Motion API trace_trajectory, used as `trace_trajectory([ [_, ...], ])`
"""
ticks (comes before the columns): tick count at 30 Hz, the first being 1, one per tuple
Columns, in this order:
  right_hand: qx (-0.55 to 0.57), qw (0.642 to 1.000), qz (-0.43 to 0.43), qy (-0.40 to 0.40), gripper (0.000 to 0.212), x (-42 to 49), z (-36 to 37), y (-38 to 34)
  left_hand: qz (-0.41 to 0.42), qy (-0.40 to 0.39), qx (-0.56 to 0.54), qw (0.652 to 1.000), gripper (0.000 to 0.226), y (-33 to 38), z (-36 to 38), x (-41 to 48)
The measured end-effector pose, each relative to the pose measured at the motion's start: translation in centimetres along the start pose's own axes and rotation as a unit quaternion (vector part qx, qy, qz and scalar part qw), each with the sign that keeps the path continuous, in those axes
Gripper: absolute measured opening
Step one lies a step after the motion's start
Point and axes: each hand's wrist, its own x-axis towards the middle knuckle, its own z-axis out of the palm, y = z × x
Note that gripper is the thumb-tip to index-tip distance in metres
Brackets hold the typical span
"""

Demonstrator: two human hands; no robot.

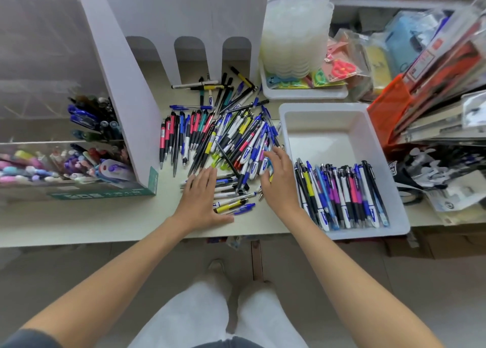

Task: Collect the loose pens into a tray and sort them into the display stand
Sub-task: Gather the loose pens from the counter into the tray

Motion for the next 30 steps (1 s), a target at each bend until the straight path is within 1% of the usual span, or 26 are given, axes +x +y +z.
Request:
trace_trajectory([
  [2, 0.002, 1.0, -0.002, -0.003, 0.046, -0.1, 0.0, 0.0, -0.006, 0.033, -0.022, 0.999, 0.124, 0.0, -0.1, 0.2],
  [4, -0.001, 1.0, -0.003, -0.005, 0.045, 0.0, 0.1, 0.1, -0.004, 0.057, -0.04, 0.998, 0.105, -0.2, -0.5, 0.6],
  [7, -0.003, 1.0, -0.011, -0.01, 0.043, 0.0, 0.4, 0.1, 0.016, 0.074, -0.051, 0.996, 0.076, -0.8, -1.4, 1.4],
  [10, 0.019, 1.0, -0.007, -0.022, 0.043, -0.3, 0.9, 0.1, 0.044, 0.047, -0.043, 0.997, 0.052, -1.2, -2.4, 2.0],
  [13, 0.028, 0.999, -0.007, -0.03, 0.042, -0.8, 1.6, 0.2, 0.049, 0.03, 0.025, 0.998, 0.031, -0.9, -3.2, 2.5],
  [16, 0.034, 0.999, 0.001, -0.033, 0.043, -1.1, 2.1, 0.0, 0.039, 0.021, 0.078, 0.996, 0.031, -0.7, -3.8, 2.8],
  [18, 0.028, 0.999, 0.005, -0.041, 0.044, -1.1, 2.2, -0.1, 0.033, 0.019, 0.086, 0.996, 0.03, -0.8, -4.4, 2.7],
  [20, 0.02, 0.998, 0.01, -0.053, 0.045, -1.0, 2.3, -0.1, 0.017, 0.008, 0.048, 0.999, 0.027, -1.2, -4.9, 2.7],
  [22, 0.026, 0.998, 0.018, -0.057, 0.044, -0.8, 2.3, -0.3, -0.01, -0.026, -0.056, 0.998, 0.02, -1.8, -5.5, 2.7],
  [23, 0.032, 0.998, 0.019, -0.055, 0.043, -0.6, 2.3, -0.3, -0.026, -0.043, -0.133, 0.99, 0.016, -2.2, -5.8, 2.8],
  [24, 0.036, 0.998, 0.017, -0.052, 0.042, -0.4, 2.3, -0.4, -0.043, -0.057, -0.22, 0.973, 0.011, -2.5, -6.1, 2.7],
  [26, 0.04, 0.998, 0.012, -0.043, 0.04, 0.1, 2.2, -0.8, -0.075, -0.058, -0.39, 0.916, 0.009, -2.9, -6.9, 2.3],
  [27, 0.04, 0.998, 0.01, -0.039, 0.04, 0.3, 2.1, -1.0, -0.089, -0.047, -0.455, 0.885, 0.013, -3.0, -7.3, 2.1],
  [30, 0.048, 0.998, 0.0, -0.035, 0.04, 1.1, 1.9, -2.0, -0.117, -0.028, -0.592, 0.797, 0.032, -2.9, -8.0, 1.6],
])
